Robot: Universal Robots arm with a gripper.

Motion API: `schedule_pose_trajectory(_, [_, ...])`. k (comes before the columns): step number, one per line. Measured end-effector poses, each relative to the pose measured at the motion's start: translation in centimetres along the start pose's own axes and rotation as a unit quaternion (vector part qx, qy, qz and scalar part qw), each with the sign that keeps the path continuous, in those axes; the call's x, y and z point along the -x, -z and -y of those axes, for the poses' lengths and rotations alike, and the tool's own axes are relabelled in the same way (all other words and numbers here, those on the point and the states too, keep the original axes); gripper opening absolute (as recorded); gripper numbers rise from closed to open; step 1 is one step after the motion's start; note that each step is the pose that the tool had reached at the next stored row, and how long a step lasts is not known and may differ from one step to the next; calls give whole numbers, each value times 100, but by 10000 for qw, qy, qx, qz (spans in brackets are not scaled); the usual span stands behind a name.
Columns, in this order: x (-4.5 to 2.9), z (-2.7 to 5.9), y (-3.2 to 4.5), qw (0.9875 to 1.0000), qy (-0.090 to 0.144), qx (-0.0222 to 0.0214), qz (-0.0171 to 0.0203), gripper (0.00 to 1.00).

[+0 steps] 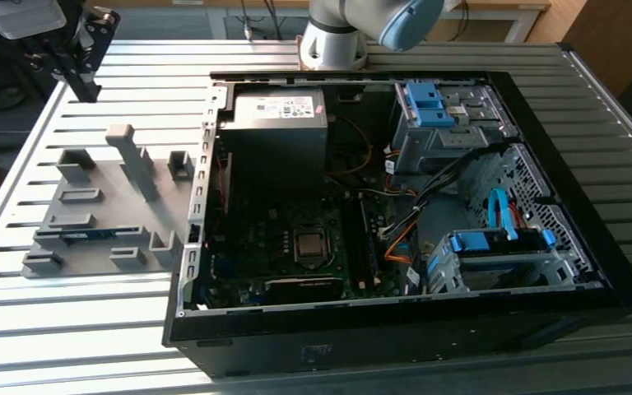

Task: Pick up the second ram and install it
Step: 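Reach for the second ram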

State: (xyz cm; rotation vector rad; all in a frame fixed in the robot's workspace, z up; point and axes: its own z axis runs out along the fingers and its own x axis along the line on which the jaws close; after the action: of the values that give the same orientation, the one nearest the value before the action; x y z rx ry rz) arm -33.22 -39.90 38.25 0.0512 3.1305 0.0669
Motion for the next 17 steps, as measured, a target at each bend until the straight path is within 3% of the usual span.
schedule_pose_trajectory(17, [-163,6,-2,10000,0,-1,-6,10])
